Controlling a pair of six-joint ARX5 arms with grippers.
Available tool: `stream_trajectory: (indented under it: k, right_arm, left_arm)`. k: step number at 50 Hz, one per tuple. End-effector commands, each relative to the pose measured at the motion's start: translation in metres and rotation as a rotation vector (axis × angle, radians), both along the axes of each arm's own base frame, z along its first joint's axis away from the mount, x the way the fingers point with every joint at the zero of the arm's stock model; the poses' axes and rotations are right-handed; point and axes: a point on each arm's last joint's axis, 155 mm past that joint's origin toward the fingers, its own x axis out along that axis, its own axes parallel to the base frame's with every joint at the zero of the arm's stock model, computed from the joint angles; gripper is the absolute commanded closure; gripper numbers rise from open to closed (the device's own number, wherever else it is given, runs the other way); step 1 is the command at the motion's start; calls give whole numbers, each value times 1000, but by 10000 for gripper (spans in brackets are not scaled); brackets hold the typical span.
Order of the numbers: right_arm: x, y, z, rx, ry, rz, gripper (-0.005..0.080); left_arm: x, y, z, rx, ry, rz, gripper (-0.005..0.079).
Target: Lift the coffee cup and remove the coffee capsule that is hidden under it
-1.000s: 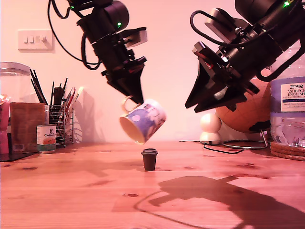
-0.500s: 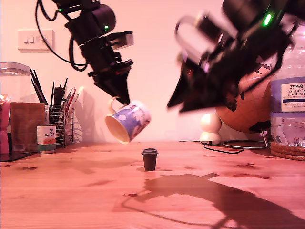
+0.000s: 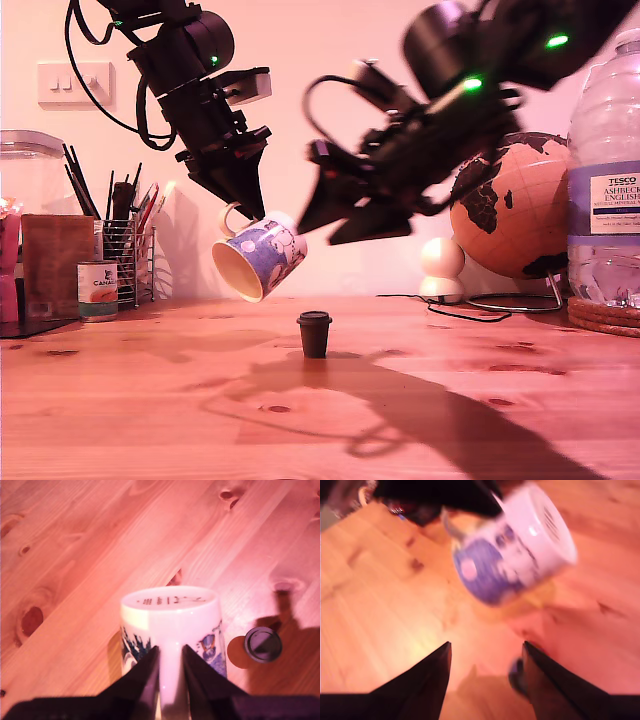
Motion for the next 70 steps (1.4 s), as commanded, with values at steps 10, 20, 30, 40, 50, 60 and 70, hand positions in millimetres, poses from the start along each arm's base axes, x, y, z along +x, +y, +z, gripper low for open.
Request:
stream_trajectory:
  k: [10,20,30,40,50,60,70]
  right_arm:
    - [7,8,-41,-42,71,6,336]
    - [8,7,-53,-72,67,16,336]
    - [10,5,-70,-94,84,6,336]
    - [15,3,-77,-116,62,-5,337]
    - [18,1,-80,-124,63,-16,337]
    - [25,5,-70,-106,53,-28,336]
    - [28,14,-57,-86,47,-12,336]
  left_arm:
    - [5,-3,22,-31,-54,-1,762]
    - [5,-3,22,-34,-54,-3,762]
    - [5,-4,23,-35,-54,-4,762]
    - [6,-5,24,-44,-60,-8,762]
    - [6,-7,25,-52,-63,-12,762]
    - [6,-7,26,-54,-64,-12,762]
    - [6,-7,26,-55,-63,-13,762]
